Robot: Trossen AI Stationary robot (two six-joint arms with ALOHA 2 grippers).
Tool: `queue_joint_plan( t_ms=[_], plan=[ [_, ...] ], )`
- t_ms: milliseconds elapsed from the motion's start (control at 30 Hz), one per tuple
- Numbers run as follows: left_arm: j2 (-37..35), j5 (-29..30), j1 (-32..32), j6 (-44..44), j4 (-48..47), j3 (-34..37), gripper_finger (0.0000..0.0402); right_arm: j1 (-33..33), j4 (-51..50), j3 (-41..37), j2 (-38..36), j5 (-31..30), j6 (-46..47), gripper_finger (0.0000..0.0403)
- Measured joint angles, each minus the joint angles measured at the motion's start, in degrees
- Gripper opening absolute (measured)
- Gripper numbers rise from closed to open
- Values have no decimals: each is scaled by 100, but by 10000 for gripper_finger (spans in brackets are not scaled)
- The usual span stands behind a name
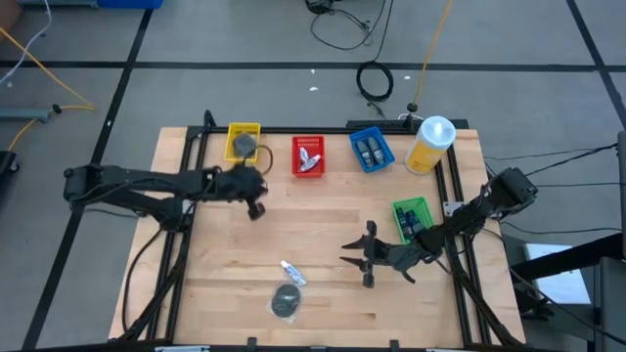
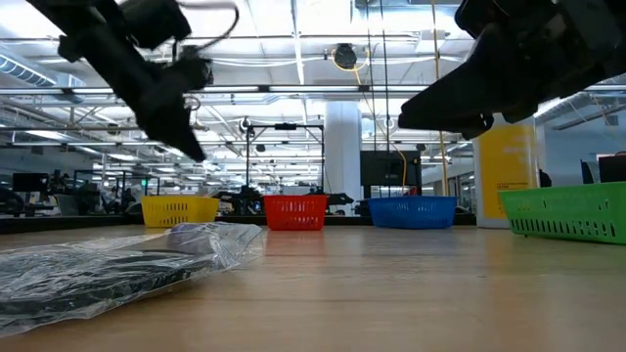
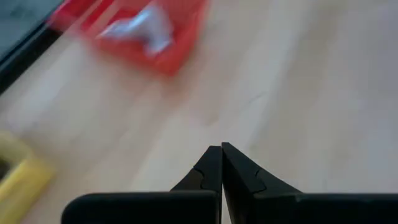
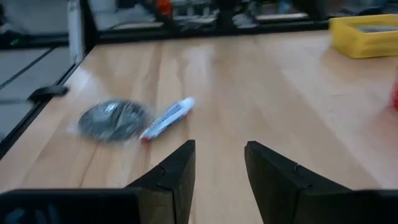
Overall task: Pick & Place Travel size toiletries
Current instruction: Put the white toothpaste into the red bin
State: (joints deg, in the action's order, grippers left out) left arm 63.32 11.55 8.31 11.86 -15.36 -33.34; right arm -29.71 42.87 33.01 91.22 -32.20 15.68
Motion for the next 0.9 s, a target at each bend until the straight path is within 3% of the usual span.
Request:
queue_joint_plan(
  t_ms=[100,233,467,900],
  plan=[
    [117,3,-690,153,902,148,9,-22,131,6,254,377,-345,132],
    [350,42,-1521,318,2206,426,9,-74,389,138,856,401,-449,132],
    [973,235,-2661,347,3797,760,10,-32,460,982,1732,829,-402,149],
    [2227,1006,-3528,841,5093,762,14,130,123,2326,2510,1103,-286,253]
  ],
)
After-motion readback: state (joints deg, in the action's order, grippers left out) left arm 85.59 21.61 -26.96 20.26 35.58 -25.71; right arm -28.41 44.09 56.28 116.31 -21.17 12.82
